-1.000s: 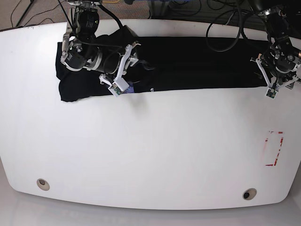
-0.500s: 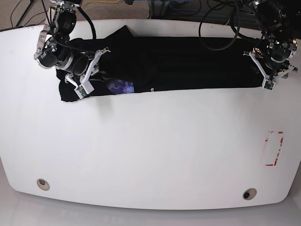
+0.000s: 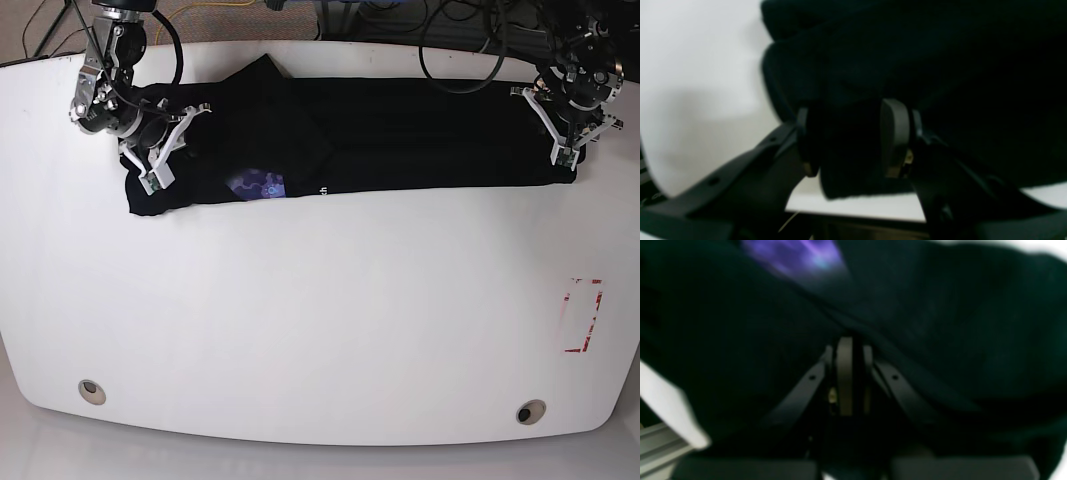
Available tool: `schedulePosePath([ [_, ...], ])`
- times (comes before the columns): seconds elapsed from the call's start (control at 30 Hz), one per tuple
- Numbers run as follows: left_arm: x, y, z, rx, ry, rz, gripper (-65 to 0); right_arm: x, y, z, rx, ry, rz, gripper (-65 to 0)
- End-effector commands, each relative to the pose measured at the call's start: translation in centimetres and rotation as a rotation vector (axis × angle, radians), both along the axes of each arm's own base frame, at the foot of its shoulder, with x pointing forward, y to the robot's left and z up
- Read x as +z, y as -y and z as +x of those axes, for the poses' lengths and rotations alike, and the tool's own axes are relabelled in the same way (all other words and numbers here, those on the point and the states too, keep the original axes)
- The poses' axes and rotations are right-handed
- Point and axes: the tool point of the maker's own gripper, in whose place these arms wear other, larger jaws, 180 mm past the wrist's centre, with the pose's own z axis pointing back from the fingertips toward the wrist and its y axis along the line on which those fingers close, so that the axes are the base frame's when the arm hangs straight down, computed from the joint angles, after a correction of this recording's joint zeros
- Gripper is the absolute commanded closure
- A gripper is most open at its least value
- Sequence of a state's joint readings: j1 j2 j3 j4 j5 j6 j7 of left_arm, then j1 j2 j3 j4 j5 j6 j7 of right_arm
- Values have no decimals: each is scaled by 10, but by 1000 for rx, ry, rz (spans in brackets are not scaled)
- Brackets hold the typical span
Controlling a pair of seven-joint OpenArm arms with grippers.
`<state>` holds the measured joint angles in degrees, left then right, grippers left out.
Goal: Layout the t-shirt on the table in an organized manner, then fold the t-shirt properly
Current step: 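Pinch both ends of the folded strip with both grippers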
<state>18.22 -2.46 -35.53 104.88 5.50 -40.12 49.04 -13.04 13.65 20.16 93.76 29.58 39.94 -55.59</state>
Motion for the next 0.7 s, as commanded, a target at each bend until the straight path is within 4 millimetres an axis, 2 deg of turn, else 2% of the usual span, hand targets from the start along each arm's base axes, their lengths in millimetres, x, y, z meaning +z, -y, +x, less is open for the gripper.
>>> schedulePosePath([
  [0.0,-6,-1,1,1,3,-17,-239,-7,13,3,-15,-3,-38,-40],
  [0.07,-12,0,1,4,-2,-34,-239,-17,18,1,-28,-15,-58,-40],
  [0.2,-17,2,12,2,0,-53,-239,-23,30,11,-48,12,-96,-40],
  [0.3,-21,5,20,-38,-17,-52,-239,-31,39,10,-60,1,-121,-40],
  [0.4,-27,17,27,-84,-30,-68,-239,-33,51,16,-68,-1,-149,-38],
  [0.5,-24,27,41,-115,-10,-74,-239,-36,61,19,-75,-7,-160,-38],
  [0.67,-21,29,47,-120,-10,-68,-239,-29,74,26,-96,11,-176,-38],
])
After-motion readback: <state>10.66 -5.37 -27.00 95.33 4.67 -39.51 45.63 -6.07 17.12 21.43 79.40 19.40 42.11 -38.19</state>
